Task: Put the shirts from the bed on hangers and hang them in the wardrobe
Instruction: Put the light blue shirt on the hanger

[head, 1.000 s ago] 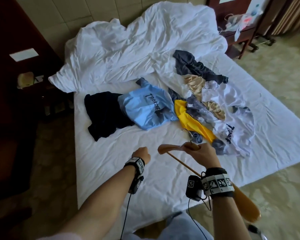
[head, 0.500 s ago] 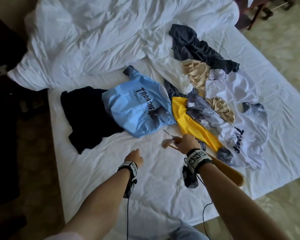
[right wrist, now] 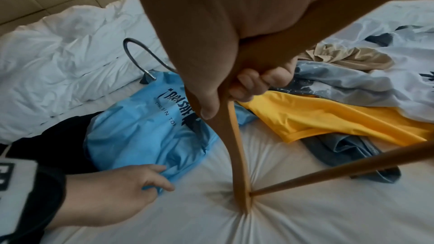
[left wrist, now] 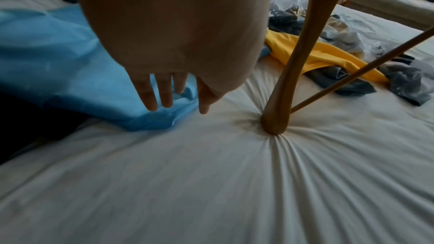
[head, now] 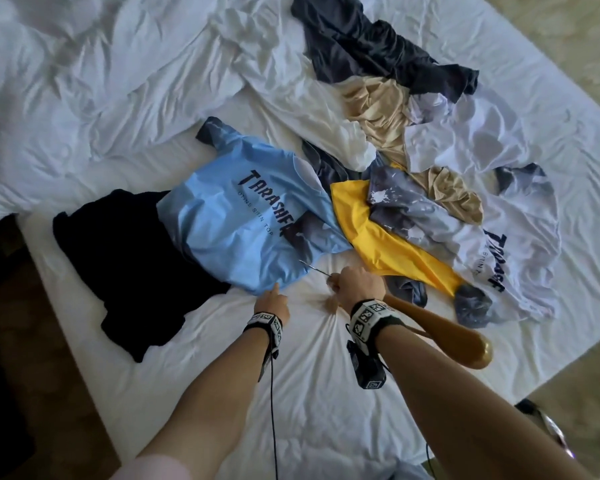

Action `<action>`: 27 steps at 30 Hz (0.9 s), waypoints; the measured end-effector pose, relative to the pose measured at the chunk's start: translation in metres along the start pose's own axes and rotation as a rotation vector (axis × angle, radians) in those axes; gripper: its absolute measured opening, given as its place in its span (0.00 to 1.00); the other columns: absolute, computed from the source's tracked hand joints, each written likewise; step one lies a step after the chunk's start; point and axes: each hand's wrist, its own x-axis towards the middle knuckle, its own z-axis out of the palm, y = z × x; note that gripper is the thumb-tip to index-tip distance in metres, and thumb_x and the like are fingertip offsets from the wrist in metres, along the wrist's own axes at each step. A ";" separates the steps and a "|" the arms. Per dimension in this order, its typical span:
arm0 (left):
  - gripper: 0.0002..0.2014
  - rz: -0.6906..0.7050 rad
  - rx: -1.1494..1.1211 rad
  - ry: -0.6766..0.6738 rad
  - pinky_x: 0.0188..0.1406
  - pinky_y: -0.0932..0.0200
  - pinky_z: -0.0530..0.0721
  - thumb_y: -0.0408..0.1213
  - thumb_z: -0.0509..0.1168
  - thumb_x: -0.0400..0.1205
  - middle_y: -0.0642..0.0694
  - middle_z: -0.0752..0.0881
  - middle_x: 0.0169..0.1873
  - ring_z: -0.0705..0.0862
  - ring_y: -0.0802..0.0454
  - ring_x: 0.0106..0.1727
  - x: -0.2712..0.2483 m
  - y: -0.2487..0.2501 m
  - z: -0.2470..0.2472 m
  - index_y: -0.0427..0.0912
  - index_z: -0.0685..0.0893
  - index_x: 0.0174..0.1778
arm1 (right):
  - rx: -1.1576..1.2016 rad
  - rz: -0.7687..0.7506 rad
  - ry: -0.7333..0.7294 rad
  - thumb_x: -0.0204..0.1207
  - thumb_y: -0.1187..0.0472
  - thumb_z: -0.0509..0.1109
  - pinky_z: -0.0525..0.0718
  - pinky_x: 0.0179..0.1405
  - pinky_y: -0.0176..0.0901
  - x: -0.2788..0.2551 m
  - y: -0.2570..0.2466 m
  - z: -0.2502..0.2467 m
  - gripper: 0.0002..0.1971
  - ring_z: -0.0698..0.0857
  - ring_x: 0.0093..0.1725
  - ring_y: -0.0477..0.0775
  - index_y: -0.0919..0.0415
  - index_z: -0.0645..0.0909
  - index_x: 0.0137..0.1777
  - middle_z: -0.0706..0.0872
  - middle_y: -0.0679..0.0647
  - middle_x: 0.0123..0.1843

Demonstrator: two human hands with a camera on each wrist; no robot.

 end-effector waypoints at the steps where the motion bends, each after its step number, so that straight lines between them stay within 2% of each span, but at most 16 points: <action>1: 0.21 -0.007 0.010 -0.021 0.81 0.48 0.71 0.37 0.58 0.89 0.44 0.53 0.91 0.66 0.43 0.85 0.005 -0.002 0.002 0.44 0.80 0.79 | 0.007 0.005 0.002 0.88 0.54 0.67 0.75 0.44 0.46 0.002 -0.001 0.000 0.07 0.90 0.60 0.61 0.55 0.86 0.56 0.90 0.56 0.59; 3: 0.23 -0.033 0.010 -0.050 0.81 0.47 0.72 0.36 0.58 0.89 0.46 0.49 0.91 0.64 0.44 0.86 0.012 -0.005 0.006 0.46 0.75 0.82 | 0.032 0.020 0.007 0.86 0.56 0.69 0.75 0.43 0.46 0.006 0.002 -0.003 0.04 0.90 0.57 0.61 0.51 0.80 0.48 0.89 0.55 0.55; 6: 0.31 -0.101 -0.071 -0.074 0.78 0.45 0.75 0.32 0.57 0.88 0.48 0.42 0.92 0.67 0.42 0.85 0.017 -0.009 0.011 0.41 0.60 0.89 | 0.053 0.071 0.025 0.83 0.54 0.71 0.75 0.41 0.46 0.014 0.013 -0.006 0.08 0.88 0.48 0.60 0.54 0.76 0.45 0.86 0.53 0.47; 8: 0.33 -0.126 -0.154 -0.101 0.74 0.44 0.78 0.30 0.56 0.88 0.47 0.43 0.92 0.73 0.39 0.82 0.020 -0.009 0.012 0.37 0.54 0.90 | 0.085 0.100 0.039 0.84 0.54 0.69 0.75 0.40 0.47 0.021 0.020 -0.006 0.09 0.83 0.42 0.60 0.56 0.77 0.43 0.86 0.54 0.44; 9: 0.32 -0.127 -0.194 -0.091 0.71 0.43 0.79 0.30 0.56 0.89 0.44 0.48 0.91 0.76 0.37 0.79 0.021 -0.007 0.012 0.36 0.54 0.89 | 0.093 0.109 0.043 0.84 0.54 0.68 0.75 0.40 0.47 0.023 0.023 -0.005 0.10 0.82 0.42 0.60 0.56 0.78 0.43 0.85 0.54 0.44; 10: 0.30 -0.118 -0.241 -0.057 0.70 0.43 0.79 0.29 0.56 0.89 0.39 0.54 0.89 0.78 0.35 0.76 0.022 -0.006 0.010 0.34 0.56 0.89 | 0.094 0.115 0.049 0.85 0.53 0.67 0.74 0.40 0.47 0.025 0.025 -0.004 0.10 0.83 0.42 0.60 0.56 0.78 0.43 0.84 0.54 0.43; 12: 0.25 -0.096 -0.369 0.043 0.68 0.42 0.79 0.28 0.57 0.88 0.32 0.69 0.80 0.81 0.31 0.72 0.021 -0.001 0.007 0.34 0.67 0.84 | 0.099 0.115 0.064 0.85 0.54 0.67 0.74 0.39 0.47 0.027 0.028 0.001 0.10 0.81 0.40 0.59 0.57 0.78 0.43 0.80 0.52 0.40; 14: 0.16 -0.146 -0.476 0.146 0.63 0.43 0.80 0.31 0.63 0.86 0.33 0.80 0.68 0.84 0.31 0.66 0.016 0.001 0.000 0.35 0.77 0.71 | 0.100 0.111 0.074 0.86 0.53 0.67 0.74 0.39 0.47 0.026 0.028 0.004 0.11 0.79 0.39 0.58 0.57 0.78 0.43 0.79 0.51 0.37; 15: 0.14 -0.185 -0.523 0.175 0.61 0.43 0.81 0.34 0.67 0.85 0.34 0.84 0.64 0.85 0.32 0.64 0.011 0.002 -0.005 0.34 0.78 0.65 | 0.099 0.103 0.080 0.86 0.53 0.67 0.74 0.39 0.47 0.024 0.028 0.005 0.11 0.80 0.39 0.58 0.56 0.78 0.44 0.79 0.50 0.37; 16: 0.16 -0.222 -0.551 0.185 0.60 0.44 0.81 0.38 0.70 0.83 0.34 0.86 0.61 0.86 0.33 0.63 0.005 0.003 -0.011 0.35 0.77 0.63 | 0.097 0.098 0.084 0.87 0.53 0.67 0.75 0.39 0.47 0.023 0.028 0.007 0.11 0.82 0.40 0.58 0.56 0.77 0.44 0.80 0.51 0.38; 18: 0.21 -0.283 -0.520 0.174 0.59 0.43 0.82 0.44 0.71 0.83 0.33 0.88 0.61 0.86 0.32 0.64 -0.012 0.006 -0.022 0.35 0.76 0.64 | 0.109 0.093 0.084 0.85 0.54 0.69 0.75 0.41 0.47 0.017 0.028 0.007 0.10 0.87 0.45 0.60 0.56 0.77 0.44 0.81 0.51 0.41; 21: 0.19 -0.286 -0.418 0.160 0.62 0.43 0.80 0.42 0.63 0.88 0.31 0.86 0.66 0.84 0.31 0.68 -0.038 0.008 -0.035 0.34 0.77 0.71 | 0.129 0.076 0.064 0.82 0.55 0.71 0.75 0.43 0.46 0.004 0.027 0.007 0.08 0.89 0.50 0.62 0.56 0.76 0.45 0.80 0.53 0.42; 23: 0.19 -0.261 -0.432 0.163 0.64 0.44 0.79 0.44 0.58 0.91 0.31 0.86 0.68 0.82 0.31 0.70 -0.058 0.008 -0.044 0.35 0.81 0.70 | 0.136 0.061 0.057 0.83 0.55 0.69 0.75 0.43 0.46 -0.004 0.028 0.012 0.07 0.90 0.53 0.62 0.55 0.78 0.46 0.82 0.53 0.44; 25: 0.22 -0.258 -0.452 0.173 0.67 0.44 0.78 0.48 0.56 0.91 0.29 0.85 0.68 0.81 0.30 0.70 -0.085 0.010 -0.056 0.34 0.84 0.68 | 0.171 0.064 0.045 0.86 0.52 0.67 0.76 0.43 0.47 -0.015 0.032 0.020 0.10 0.90 0.55 0.63 0.57 0.83 0.49 0.86 0.56 0.48; 27: 0.25 -0.279 -0.455 0.210 0.66 0.43 0.78 0.49 0.56 0.91 0.25 0.85 0.66 0.82 0.28 0.69 -0.115 0.013 -0.069 0.30 0.86 0.66 | 0.222 0.070 0.014 0.89 0.48 0.65 0.77 0.44 0.48 -0.027 0.041 0.032 0.16 0.89 0.58 0.65 0.60 0.87 0.57 0.89 0.61 0.56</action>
